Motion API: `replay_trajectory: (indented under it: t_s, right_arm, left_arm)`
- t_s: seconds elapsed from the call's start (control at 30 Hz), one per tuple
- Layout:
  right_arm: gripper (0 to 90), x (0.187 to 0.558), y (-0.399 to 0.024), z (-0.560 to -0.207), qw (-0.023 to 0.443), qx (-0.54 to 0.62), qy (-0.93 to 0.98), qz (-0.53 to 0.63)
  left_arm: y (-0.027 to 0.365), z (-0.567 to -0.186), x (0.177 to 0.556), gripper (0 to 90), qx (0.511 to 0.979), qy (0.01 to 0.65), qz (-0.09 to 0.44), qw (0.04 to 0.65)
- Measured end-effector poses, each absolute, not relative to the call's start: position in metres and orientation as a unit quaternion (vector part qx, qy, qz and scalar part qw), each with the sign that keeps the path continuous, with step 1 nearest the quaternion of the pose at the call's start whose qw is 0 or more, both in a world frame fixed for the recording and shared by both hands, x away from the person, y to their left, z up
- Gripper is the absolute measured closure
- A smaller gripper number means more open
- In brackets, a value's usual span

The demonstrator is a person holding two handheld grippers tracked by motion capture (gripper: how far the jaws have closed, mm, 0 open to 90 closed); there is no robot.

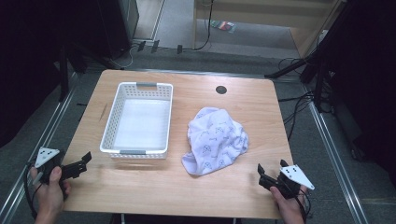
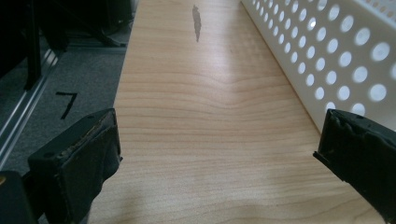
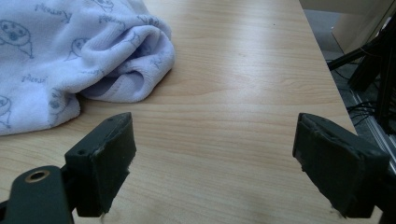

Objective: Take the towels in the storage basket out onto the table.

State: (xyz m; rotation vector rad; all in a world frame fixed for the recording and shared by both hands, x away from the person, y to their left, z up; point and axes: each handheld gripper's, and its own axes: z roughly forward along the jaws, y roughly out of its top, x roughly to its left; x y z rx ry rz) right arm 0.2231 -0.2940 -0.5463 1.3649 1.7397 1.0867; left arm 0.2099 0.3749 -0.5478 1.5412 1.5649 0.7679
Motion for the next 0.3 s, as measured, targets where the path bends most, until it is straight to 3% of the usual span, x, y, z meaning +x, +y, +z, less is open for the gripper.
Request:
replay_trajectory:
  t_s: [0.3]
  right_arm:
    - [13.3,0.2229,-0.294,-0.5462,0.332,0.522,0.666,0.417]
  left_arm:
    - [0.3725,-0.5473,0.2075,0.0,0.602,0.615,0.324,0.392]
